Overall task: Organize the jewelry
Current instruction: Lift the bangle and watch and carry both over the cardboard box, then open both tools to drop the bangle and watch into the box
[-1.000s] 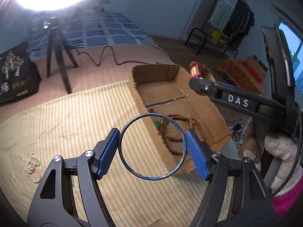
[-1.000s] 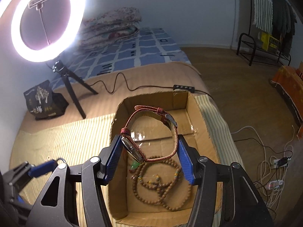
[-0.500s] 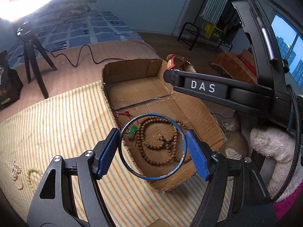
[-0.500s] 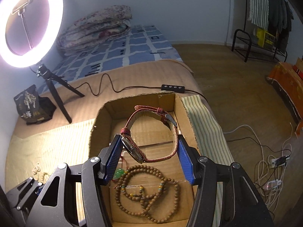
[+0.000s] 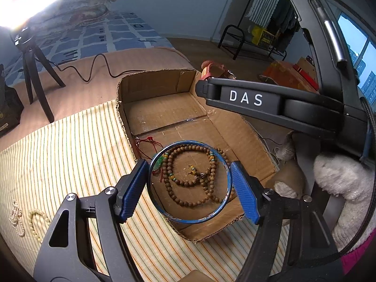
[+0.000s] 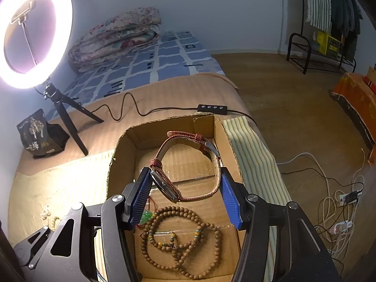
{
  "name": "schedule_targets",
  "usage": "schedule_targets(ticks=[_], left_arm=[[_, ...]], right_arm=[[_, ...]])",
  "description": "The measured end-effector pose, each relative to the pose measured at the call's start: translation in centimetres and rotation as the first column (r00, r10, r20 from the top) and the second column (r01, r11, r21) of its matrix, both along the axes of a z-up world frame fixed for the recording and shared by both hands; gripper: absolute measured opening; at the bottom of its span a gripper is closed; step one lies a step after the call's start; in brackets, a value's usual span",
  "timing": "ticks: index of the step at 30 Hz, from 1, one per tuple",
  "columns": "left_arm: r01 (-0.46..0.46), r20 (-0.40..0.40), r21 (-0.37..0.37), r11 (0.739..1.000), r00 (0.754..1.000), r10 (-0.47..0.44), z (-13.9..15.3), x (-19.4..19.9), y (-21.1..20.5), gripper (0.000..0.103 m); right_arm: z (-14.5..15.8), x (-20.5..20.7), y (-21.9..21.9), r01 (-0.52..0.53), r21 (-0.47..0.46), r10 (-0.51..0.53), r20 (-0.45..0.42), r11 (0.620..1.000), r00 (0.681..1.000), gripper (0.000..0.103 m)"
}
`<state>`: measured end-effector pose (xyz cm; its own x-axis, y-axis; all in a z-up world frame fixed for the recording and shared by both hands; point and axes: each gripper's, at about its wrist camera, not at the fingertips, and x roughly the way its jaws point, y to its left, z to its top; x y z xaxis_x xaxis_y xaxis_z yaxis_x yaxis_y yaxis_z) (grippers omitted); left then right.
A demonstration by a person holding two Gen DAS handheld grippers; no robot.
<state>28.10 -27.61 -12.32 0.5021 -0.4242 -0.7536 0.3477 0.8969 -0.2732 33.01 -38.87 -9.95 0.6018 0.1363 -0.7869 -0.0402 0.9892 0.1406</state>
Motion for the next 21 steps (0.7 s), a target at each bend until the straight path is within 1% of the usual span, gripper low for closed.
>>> schedule_targets(ticks=[2,4,5,6,14,21], left_arm=[[0.005,-0.002,-0.009,1.0,1.0,-0.005,0.1,0.0,0.0,0.073],[0.01,-0.004,-0.015,1.0,1.0,-0.01,0.1,0.0,0.0,0.074],[0.016,-0.007,-0.016,1.0,1.0,-0.016,0.1,0.1,-0.1,0.074],[0.019,-0.008,-0.012,1.0,1.0,-0.019,0.1,0.1,-0.1,0.075],[0.022,-0.008,0.003,1.0,1.0,-0.022,-0.1,0.0,0.1,0.075],[0.006,-0.003,0.005,1.0,1.0,-0.006,0.2,-0.4,0.9,0.075]], right_arm=[[0.2,0.0,0.0,0.006,-0.009,-0.006,0.007,1.0,1.0,0.059],[0.4,0.0,0.0,0.005,-0.002,-0.005,0.013,1.0,1.0,0.063],[0.5,0.0,-0.1,0.007,0.007,-0.007,0.014,1.0,1.0,0.07],[0.6,0.0,-0.2,0.011,0.012,-0.011,0.017,1.0,1.0,0.074],[0.9,-0.1,-0.2,0.016,0.011,-0.017,0.031,1.0,0.999,0.075],[1.4,-0.3,-0.3,0.022,0.012,-0.023,0.042,1.0,0.999,0.075]])
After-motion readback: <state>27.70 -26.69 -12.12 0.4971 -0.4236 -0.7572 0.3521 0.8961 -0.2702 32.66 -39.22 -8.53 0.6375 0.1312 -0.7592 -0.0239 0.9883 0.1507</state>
